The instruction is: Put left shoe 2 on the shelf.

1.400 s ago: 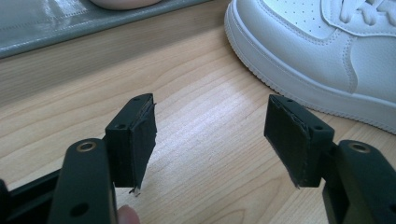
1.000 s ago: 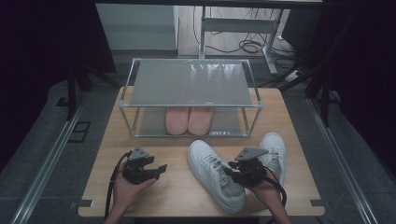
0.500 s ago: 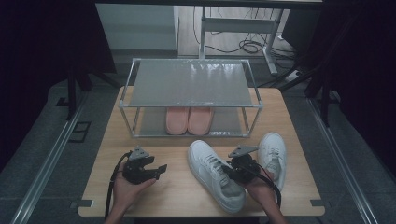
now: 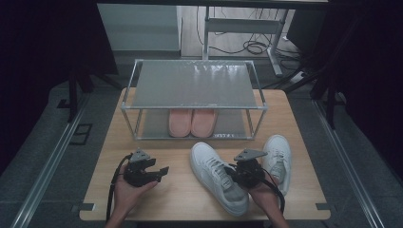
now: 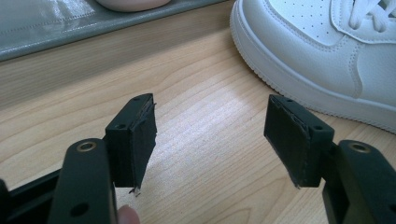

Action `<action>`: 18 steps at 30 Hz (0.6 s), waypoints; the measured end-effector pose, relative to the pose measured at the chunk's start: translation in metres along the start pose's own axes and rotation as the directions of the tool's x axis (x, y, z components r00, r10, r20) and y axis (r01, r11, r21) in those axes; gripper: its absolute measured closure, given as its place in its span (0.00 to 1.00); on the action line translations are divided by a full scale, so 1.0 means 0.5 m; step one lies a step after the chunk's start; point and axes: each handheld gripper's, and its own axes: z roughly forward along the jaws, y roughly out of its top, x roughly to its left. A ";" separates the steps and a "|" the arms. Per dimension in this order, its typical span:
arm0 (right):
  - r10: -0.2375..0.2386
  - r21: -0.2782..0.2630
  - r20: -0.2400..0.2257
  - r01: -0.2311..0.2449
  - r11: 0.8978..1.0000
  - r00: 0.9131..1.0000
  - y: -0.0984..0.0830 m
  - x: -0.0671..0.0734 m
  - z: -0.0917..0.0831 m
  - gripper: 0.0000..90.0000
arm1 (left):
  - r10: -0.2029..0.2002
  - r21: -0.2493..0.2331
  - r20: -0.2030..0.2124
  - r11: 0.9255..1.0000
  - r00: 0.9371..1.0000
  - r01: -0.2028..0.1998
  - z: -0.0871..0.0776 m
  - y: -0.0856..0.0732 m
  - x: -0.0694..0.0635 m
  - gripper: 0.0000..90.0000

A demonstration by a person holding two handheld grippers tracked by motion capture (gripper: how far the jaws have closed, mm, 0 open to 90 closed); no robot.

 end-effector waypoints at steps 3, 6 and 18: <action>0.007 -0.025 -0.018 -0.007 1.000 1.000 0.002 0.002 -0.006 0.89 | -0.004 -0.001 -0.001 1.000 1.000 0.004 0.000 -0.001 0.002 0.38; 0.009 -0.051 -0.029 -0.010 0.999 1.000 0.004 0.003 -0.013 0.89 | -0.005 0.000 -0.003 1.000 1.000 0.005 0.001 -0.001 0.003 0.38; 0.003 -0.134 -0.090 -0.015 0.991 0.996 0.025 0.012 -0.049 0.90 | -0.006 -0.001 -0.004 1.000 1.000 0.006 -0.001 0.000 0.004 0.38</action>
